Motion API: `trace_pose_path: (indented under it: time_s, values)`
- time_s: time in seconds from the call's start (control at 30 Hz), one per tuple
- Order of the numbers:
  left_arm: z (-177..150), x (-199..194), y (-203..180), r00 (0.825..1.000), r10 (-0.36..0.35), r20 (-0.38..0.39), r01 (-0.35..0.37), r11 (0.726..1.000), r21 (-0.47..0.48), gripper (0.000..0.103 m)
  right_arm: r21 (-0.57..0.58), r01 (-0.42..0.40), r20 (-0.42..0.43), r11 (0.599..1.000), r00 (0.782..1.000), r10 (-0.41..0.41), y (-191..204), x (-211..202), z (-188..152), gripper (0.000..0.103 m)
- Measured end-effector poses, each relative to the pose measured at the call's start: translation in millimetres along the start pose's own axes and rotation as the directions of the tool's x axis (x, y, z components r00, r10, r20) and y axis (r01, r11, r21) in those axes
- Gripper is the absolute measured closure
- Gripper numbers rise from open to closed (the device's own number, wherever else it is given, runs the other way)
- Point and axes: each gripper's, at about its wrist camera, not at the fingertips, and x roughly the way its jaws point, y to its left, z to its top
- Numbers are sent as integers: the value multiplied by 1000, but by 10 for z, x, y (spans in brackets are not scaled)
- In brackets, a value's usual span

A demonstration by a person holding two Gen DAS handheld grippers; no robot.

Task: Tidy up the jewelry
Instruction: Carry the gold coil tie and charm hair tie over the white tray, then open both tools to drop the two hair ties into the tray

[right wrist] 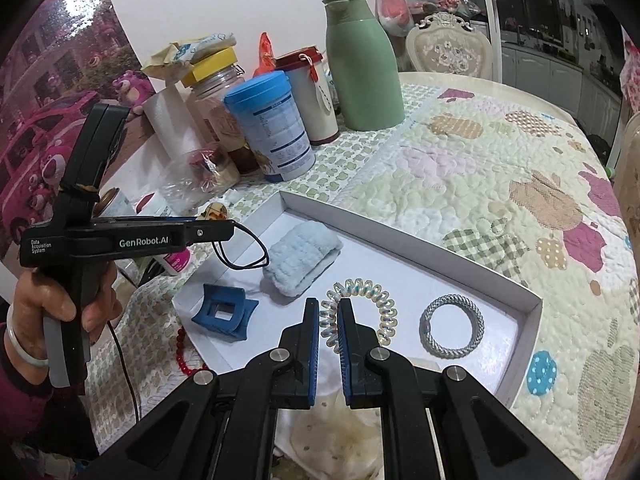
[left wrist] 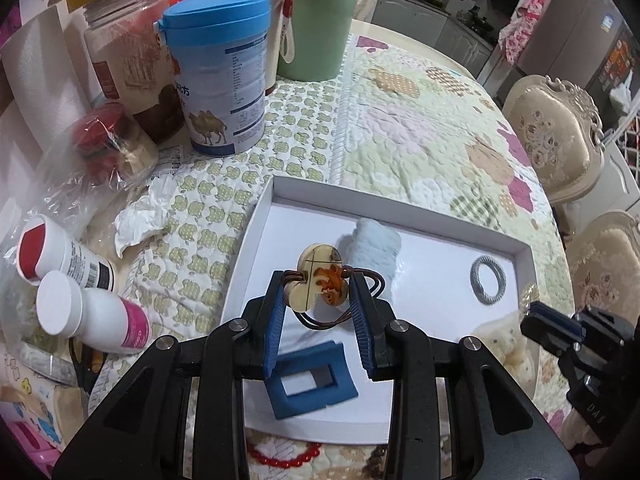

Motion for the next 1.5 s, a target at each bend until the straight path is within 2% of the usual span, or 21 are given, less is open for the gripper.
trace_pose_path:
  time_s: [0.27,0.83,1.23,1.5]
  values:
    - [173,231,85,1000,18,-10,-19,998,-63,73,4,2,-28,1000,1000,-2,-43,217,67,95]
    - [350,757,101,994,92,-56,-96,992,-77,73,45,32,-94,998,995,-27,-250,651,130,95]
    - [287,915,-35,994,52,-100,-57,997,-45,73,69,62,-132,996,990,-53,-360,936,138,95]
    - [330,987,66,991,73,-108,-81,995,-65,73,86,94,-148,992,986,-80,-443,1079,151,95]
